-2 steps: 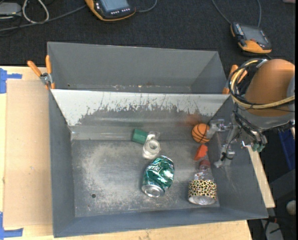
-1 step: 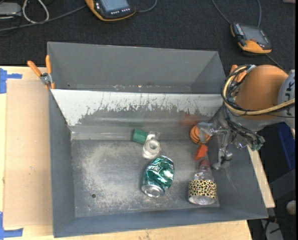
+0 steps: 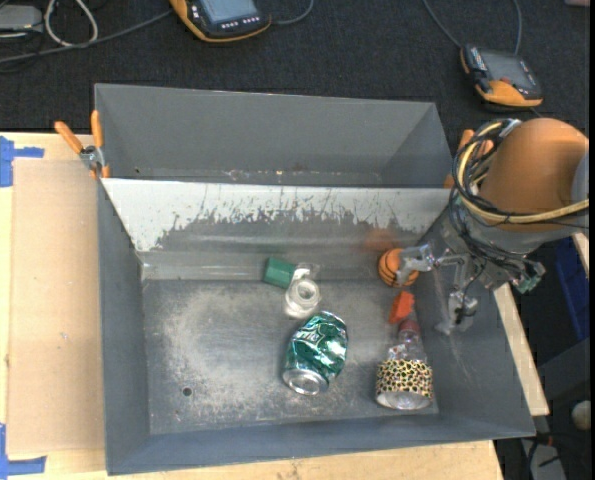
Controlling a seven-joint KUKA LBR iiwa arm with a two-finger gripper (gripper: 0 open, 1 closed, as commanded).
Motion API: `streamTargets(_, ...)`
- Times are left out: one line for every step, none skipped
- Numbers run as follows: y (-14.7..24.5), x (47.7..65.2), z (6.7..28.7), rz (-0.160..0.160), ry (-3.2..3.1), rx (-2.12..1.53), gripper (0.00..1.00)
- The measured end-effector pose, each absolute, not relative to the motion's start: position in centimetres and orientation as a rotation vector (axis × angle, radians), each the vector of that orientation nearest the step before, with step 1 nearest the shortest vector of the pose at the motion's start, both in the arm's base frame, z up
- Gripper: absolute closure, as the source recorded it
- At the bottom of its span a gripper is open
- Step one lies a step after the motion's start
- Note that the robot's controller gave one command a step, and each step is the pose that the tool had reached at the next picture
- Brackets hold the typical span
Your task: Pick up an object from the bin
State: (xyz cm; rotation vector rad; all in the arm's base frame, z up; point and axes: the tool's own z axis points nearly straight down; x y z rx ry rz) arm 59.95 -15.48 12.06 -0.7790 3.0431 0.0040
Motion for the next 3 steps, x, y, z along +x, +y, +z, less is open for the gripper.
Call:
streamTargets(-14.2, 60.4, 12.1, 0.005, 2.855, -1.303, 0.00)
streamTargets(-14.1, 61.4, 7.2, 0.025, 2.750, -1.493, 0.00)
streamTargets(-13.1, 61.1, 7.2, 0.007, 2.363, -2.043, 1.00)
